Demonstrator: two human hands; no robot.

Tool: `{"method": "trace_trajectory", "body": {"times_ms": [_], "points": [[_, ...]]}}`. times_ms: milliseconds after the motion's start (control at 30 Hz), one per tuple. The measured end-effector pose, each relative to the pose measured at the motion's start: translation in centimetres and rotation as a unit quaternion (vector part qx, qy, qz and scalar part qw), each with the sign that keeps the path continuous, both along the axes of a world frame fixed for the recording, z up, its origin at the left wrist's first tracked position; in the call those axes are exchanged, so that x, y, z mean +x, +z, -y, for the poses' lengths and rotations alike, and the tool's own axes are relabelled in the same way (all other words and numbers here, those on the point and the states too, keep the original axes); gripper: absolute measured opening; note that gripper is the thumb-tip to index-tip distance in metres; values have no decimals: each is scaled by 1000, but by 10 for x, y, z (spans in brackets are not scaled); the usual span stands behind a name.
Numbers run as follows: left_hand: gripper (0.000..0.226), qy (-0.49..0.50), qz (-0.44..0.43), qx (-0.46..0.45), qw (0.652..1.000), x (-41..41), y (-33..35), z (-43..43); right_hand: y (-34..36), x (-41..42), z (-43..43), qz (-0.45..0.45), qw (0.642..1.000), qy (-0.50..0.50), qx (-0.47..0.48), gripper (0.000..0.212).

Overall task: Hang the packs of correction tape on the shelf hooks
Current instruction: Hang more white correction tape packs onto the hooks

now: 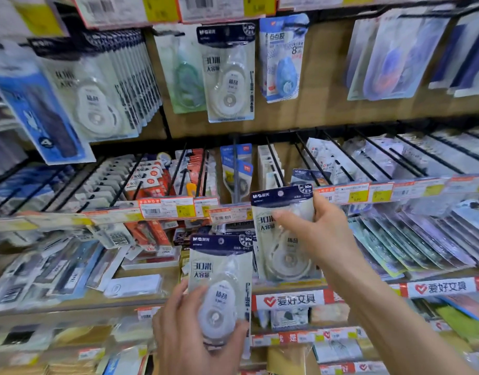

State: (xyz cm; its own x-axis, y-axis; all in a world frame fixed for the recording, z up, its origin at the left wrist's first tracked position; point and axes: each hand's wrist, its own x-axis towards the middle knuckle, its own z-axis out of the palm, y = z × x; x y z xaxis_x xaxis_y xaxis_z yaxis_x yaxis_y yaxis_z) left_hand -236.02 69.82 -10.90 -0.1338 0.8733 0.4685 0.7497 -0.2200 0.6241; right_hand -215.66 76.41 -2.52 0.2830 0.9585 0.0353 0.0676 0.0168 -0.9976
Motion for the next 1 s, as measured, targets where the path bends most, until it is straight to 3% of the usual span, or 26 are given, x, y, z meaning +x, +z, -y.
{"method": "trace_trajectory", "body": {"times_ms": [133,267,400,700,1000], "points": [[76,-2,45,37,998,3,31,-15,26,-10,-13,9,999,-37,39,30],[67,-10,93,23,995,6,62,-37,46,-16,-28,-4,997,-25,70,28],[65,-7,74,35,997,5,70,-57,64,-20,-51,2,994,-5,110,11],[68,16,84,29,996,0,73,-68,135,-26,-90,-46,975,44,214,4],[66,17,91,42,995,-9,80,-71,167,-37,-117,-92,959,67,258,12]]}}
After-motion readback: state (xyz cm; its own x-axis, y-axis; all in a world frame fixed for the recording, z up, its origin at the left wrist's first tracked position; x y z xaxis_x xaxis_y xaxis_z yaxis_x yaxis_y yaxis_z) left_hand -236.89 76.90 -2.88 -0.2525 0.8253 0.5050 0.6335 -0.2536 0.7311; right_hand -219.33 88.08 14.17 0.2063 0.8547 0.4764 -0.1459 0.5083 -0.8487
